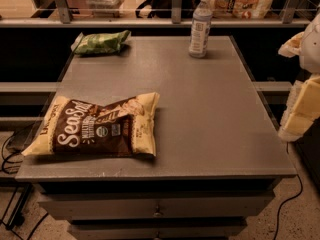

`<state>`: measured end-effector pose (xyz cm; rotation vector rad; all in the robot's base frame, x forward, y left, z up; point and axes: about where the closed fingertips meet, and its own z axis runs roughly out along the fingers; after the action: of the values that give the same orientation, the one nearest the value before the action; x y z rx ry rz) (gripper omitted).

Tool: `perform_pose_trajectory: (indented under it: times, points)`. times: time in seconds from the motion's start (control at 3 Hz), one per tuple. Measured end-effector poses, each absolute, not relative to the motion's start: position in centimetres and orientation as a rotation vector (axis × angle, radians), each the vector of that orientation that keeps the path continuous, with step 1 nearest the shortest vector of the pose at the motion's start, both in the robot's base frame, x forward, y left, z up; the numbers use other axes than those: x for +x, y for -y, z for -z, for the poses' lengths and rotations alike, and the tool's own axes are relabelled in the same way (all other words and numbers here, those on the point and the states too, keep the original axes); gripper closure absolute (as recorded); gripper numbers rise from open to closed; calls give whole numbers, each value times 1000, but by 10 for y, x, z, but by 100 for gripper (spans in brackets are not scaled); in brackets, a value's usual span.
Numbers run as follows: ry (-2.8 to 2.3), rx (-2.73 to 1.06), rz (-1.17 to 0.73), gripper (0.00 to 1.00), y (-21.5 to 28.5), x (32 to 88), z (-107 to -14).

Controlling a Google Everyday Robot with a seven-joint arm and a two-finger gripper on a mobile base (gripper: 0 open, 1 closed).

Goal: Move brown chip bag near green jalapeno chip bag

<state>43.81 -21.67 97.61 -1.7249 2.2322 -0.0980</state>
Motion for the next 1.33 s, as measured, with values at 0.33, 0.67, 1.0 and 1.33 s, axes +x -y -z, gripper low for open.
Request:
perform_pose_trajectory:
  times: [0.33,0.67,1.0,1.33]
  points:
    - [-2232,-1725,98,0,217,438,-976]
    - [-2170,-1737,17,0,203,439,-972]
    - [-2028,-1720,-160,0,178,448,-964]
    - [-1868,-1703,-383,0,128,457,-958]
